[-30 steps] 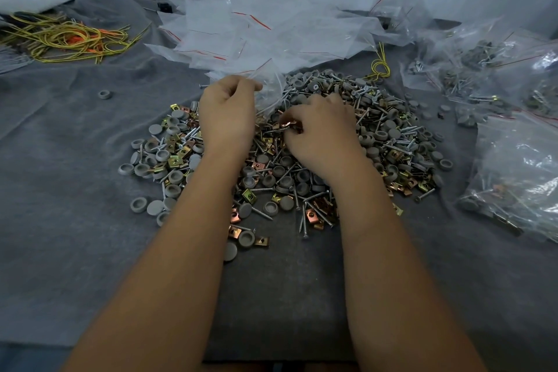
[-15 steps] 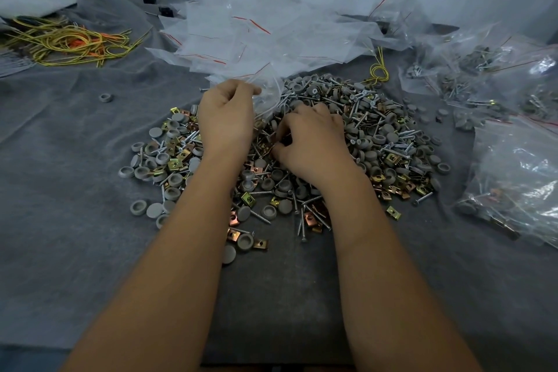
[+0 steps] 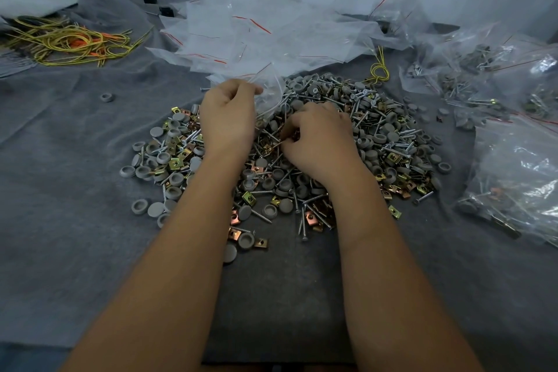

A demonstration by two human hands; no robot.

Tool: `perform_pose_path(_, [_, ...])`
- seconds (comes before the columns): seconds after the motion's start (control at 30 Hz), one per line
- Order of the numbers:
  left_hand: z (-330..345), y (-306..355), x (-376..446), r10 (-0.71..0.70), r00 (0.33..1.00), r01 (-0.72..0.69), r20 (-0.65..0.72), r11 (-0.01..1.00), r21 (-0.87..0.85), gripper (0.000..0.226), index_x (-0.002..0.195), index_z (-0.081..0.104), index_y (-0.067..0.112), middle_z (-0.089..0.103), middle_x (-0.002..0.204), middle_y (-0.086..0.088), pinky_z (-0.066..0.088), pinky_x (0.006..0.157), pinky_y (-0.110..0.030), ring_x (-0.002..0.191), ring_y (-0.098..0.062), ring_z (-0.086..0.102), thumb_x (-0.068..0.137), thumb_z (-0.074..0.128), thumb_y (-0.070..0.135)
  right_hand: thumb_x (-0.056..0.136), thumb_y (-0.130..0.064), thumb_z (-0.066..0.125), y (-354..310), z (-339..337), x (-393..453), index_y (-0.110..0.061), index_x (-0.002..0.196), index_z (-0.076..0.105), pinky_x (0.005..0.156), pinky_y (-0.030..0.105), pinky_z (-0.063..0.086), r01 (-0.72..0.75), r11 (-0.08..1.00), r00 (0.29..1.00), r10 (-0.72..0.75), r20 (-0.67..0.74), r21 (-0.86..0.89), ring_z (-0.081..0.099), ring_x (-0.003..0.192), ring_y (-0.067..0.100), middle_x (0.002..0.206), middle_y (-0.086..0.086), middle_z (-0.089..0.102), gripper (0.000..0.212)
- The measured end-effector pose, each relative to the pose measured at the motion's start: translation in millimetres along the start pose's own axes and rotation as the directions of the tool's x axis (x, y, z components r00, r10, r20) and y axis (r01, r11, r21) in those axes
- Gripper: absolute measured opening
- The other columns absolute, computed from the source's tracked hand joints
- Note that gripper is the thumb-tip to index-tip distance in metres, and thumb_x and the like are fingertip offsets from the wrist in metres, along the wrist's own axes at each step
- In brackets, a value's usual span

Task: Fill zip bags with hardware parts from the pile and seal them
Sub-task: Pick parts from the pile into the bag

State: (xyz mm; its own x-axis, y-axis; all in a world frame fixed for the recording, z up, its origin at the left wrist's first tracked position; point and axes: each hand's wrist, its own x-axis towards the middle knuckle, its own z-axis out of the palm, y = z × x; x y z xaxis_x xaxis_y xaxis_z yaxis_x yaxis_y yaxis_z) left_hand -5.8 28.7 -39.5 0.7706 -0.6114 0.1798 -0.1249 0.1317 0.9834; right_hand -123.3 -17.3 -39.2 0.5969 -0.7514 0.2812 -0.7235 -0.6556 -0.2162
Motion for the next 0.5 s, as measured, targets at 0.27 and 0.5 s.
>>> perform_pose_path(0.27, [0, 0, -1, 0.011, 1.000, -0.012, 0.007, 1.000, 0.024, 0.027, 0.073, 0.069, 0.027, 0.032, 0.035, 0.011, 0.021, 0.045, -0.021, 0.037, -0.009, 0.027, 0.089, 0.051, 0.015, 0.086, -0.023, 0.061, 0, -3, 1, -0.021, 0.092, 0.067, 0.090, 0.038, 0.041, -0.075, 0.974, 0.979, 0.113, -0.169, 0.214, 0.049, 0.106, 0.025, 0.100, -0.001, 0.056, 0.009])
perform_pose_path(0.5, [0, 1, -1, 0.004, 1.000, -0.004, 0.022, 1.000, 0.010, 0.026, 0.076, 0.071, 0.026, 0.036, 0.038, 0.011, 0.027, 0.048, -0.024, 0.039, -0.012, 0.031, 0.089, 0.051, 0.016, 0.087, -0.013, 0.058, -1, -11, -1, -0.024, 0.096, 0.062, 0.062, 0.021, 0.042, -0.176, 0.684, 0.905, 0.395, -0.157, 0.708, 0.053, 0.072, 0.001, 0.078, -0.015, 0.055, 0.015])
